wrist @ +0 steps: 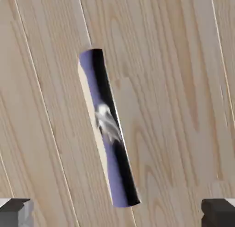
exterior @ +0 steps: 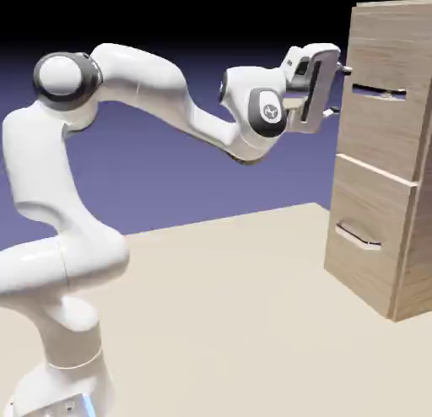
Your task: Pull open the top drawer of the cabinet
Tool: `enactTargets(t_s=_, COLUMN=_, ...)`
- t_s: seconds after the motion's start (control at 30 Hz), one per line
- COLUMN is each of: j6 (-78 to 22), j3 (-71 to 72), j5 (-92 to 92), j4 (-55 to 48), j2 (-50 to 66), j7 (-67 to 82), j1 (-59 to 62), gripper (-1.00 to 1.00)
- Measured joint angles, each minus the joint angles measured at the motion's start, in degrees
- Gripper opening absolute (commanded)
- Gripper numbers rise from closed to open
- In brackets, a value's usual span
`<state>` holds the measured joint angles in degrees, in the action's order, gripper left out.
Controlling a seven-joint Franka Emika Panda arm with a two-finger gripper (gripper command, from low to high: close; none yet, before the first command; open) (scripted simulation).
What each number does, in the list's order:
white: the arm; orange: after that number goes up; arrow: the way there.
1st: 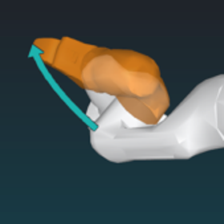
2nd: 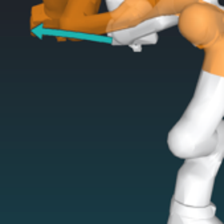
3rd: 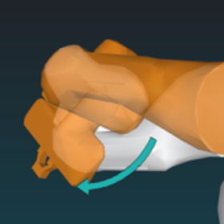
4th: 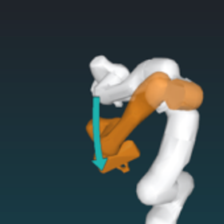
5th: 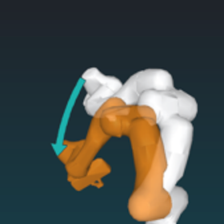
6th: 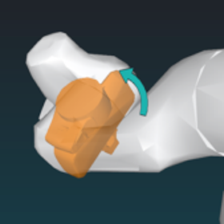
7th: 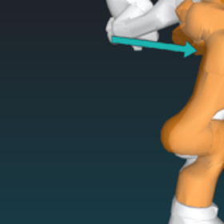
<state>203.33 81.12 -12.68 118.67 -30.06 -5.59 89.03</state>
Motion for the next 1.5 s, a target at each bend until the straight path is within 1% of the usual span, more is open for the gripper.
enactTargets(t_s=0.3, j6=6.1, j3=16.89, j5=-2.64, j4=-8.81, j2=0.54, j7=7.67, j1=18.68, gripper=0.0)
enactTargets(t_s=0.37, j6=6.13, j3=16.95, j5=-2.65, j4=-8.84, j2=0.54, j7=7.7, j1=18.75, gripper=0.0)
enactTargets(t_s=0.6, j6=3.1, j3=28.45, j5=-5.75, j4=-20.5, j2=-2.78, j7=2.98, j1=33.27, gripper=0.0)
enactTargets(t_s=0.63, j6=2.87, j3=29.33, j5=-5.98, j4=-21.38, j2=-3.03, j7=2.62, j1=34.38, gripper=-1.0)
enactTargets(t_s=0.7, j6=2.87, j3=29.33, j5=-5.98, j4=-21.38, j2=-3.03, j7=2.62, j1=34.38, gripper=-1.0)
enactTargets(t_s=1.13, j6=7.74, j3=6.97, j5=-2.12, j4=-1.53, j2=1.38, j7=8.91, j1=7.38, gripper=-1.0)
enactTargets(t_s=1.5, j6=10.03, j3=-14.36, j5=-3.91, j4=12.11, j2=-1.1, j7=7.85, j1=-15.45, gripper=-1.0)
